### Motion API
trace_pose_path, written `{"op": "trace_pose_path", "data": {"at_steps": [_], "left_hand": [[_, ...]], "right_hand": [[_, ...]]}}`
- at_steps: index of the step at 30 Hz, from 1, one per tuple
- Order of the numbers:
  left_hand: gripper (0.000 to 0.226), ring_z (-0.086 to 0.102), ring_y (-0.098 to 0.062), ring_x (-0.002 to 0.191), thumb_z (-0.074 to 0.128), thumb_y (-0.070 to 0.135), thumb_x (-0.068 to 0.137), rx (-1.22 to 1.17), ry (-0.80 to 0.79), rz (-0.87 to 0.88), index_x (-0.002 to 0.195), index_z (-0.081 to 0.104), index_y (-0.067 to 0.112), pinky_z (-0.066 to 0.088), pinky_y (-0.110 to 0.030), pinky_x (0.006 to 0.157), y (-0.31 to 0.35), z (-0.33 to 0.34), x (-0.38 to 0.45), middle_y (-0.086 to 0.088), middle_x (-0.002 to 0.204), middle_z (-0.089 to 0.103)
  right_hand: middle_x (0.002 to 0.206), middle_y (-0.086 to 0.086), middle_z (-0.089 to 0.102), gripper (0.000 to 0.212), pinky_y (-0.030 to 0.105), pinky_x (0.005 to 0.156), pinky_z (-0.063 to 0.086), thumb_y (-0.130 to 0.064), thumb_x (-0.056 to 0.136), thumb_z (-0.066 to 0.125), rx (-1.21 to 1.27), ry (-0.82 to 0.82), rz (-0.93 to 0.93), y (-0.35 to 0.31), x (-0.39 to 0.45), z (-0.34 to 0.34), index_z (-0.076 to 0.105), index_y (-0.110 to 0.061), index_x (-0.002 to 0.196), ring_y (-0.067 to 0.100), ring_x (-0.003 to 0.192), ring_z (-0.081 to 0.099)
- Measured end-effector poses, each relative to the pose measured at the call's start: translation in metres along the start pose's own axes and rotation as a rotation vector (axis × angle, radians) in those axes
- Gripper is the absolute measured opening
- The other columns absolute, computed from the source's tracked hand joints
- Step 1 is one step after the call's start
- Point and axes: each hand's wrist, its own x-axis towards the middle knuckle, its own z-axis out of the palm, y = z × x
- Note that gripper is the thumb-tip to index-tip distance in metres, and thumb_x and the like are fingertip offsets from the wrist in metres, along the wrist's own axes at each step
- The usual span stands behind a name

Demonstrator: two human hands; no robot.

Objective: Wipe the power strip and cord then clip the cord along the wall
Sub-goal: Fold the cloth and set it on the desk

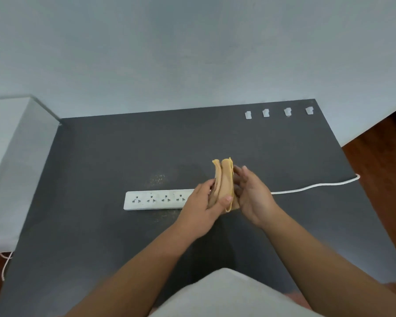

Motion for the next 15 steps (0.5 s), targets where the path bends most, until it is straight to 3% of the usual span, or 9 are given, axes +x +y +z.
{"op": "trace_pose_path", "data": {"at_steps": [2,5,7,10,12,15], "left_hand": [[0.05,0.059,-0.002,0.102,0.063,0.052,0.083,-0.181,0.011,-0.093,0.126,0.048,0.033,0.05,-0.025,0.087,0.003,-0.006,-0.001,0.014,0.114,0.062],[0.047,0.064,-0.005,0.098,0.068,0.044,0.081,-0.405,0.086,-0.228,0.123,0.05,0.035,0.055,-0.033,0.085,-0.002,-0.011,-0.004,0.012,0.114,0.064],[0.038,0.065,-0.008,0.1,0.066,0.035,0.084,-0.512,0.133,-0.269,0.12,0.053,0.033,0.054,-0.035,0.087,-0.007,-0.013,-0.007,0.008,0.114,0.066],[0.028,0.062,-0.016,0.107,0.059,0.015,0.091,-0.624,0.22,-0.286,0.118,0.055,0.023,0.052,-0.033,0.089,-0.01,-0.019,-0.014,0.0,0.114,0.066],[0.028,0.061,-0.021,0.111,0.054,0.009,0.093,-0.706,0.278,-0.311,0.118,0.054,0.021,0.05,-0.039,0.095,-0.012,-0.024,-0.02,-0.003,0.115,0.066],[0.04,0.062,-0.026,0.11,0.048,0.004,0.093,-0.867,0.347,-0.359,0.122,0.05,0.033,0.049,-0.047,0.096,-0.015,-0.034,-0.03,-0.01,0.118,0.065]], "right_hand": [[0.125,0.01,0.062,0.035,0.045,0.088,0.049,-0.029,0.098,0.047,-0.065,-0.034,-0.043,0.0,-0.001,0.006,0.051,-0.021,0.131,0.027,0.107,0.062],[0.131,0.004,0.06,0.05,0.041,0.1,0.047,-0.005,0.092,0.056,-0.281,-0.119,-0.14,0.003,-0.005,0.013,0.044,-0.021,0.138,0.021,0.12,0.058],[0.131,-0.001,0.059,0.056,0.04,0.102,0.046,0.0,0.087,0.06,-0.434,-0.153,-0.211,0.007,-0.008,0.018,0.046,-0.02,0.137,0.017,0.122,0.055],[0.123,0.004,0.063,0.055,0.04,0.092,0.051,0.002,0.082,0.064,-0.452,-0.104,-0.232,0.013,-0.011,0.025,0.052,-0.022,0.129,0.02,0.114,0.059],[0.118,0.009,0.064,0.055,0.038,0.08,0.053,0.006,0.081,0.063,-0.362,-0.08,-0.188,0.016,-0.011,0.027,0.051,-0.019,0.129,0.025,0.107,0.062],[0.112,0.005,0.067,0.048,0.034,0.072,0.054,0.002,0.086,0.061,-0.215,-0.159,-0.129,0.019,-0.016,0.031,0.051,-0.017,0.129,0.02,0.093,0.067]]}}
